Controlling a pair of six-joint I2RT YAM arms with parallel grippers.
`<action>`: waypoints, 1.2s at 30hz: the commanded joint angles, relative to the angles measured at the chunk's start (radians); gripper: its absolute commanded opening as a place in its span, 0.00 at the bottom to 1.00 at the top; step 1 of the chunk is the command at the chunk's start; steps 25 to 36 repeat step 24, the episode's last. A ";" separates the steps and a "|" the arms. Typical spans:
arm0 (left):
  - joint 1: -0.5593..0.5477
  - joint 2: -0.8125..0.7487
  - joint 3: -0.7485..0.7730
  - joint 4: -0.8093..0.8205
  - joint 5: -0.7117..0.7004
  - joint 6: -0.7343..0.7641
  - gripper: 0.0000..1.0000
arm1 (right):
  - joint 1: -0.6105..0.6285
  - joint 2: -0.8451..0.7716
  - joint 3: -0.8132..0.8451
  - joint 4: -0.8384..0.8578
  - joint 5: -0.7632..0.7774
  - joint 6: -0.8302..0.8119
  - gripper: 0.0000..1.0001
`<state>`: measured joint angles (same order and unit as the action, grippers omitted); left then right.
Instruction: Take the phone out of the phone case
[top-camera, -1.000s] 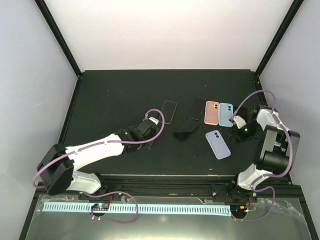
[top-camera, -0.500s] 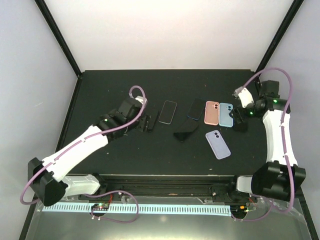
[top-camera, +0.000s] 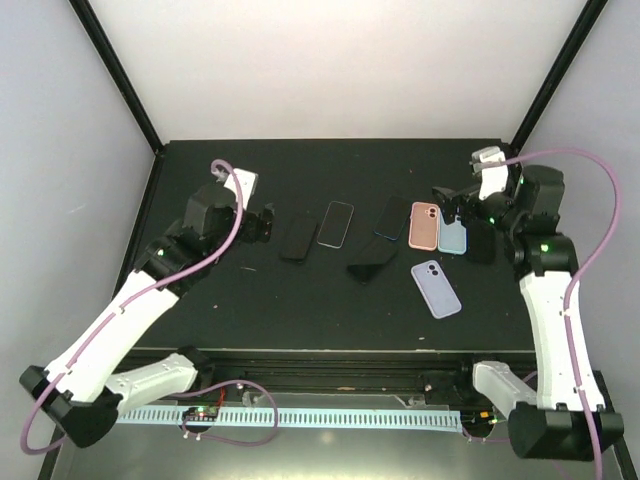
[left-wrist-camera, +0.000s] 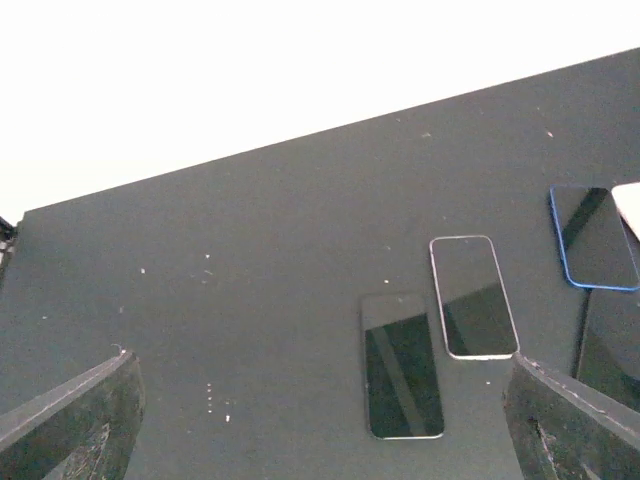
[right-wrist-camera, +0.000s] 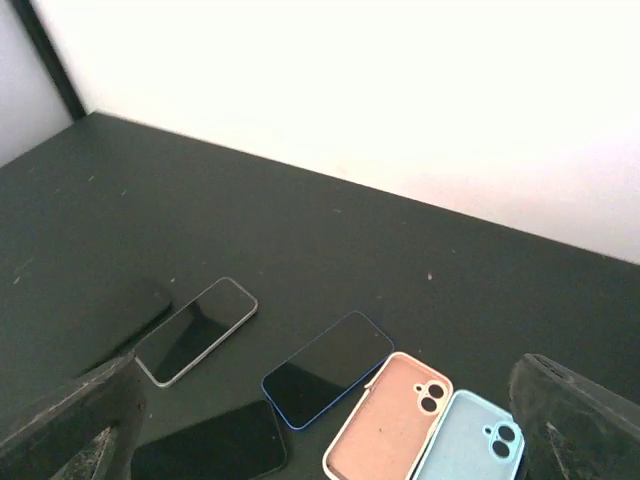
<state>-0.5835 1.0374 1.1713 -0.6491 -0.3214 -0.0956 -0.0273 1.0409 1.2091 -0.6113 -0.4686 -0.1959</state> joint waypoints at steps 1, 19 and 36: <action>0.007 -0.095 -0.106 0.123 -0.093 0.027 0.99 | 0.003 -0.099 -0.178 0.280 0.105 0.249 1.00; 0.008 -0.327 -0.384 0.342 -0.114 0.036 0.99 | 0.002 -0.173 -0.335 0.369 0.027 0.327 1.00; 0.008 -0.325 -0.391 0.347 -0.108 0.036 0.99 | 0.002 -0.165 -0.348 0.377 0.011 0.316 1.00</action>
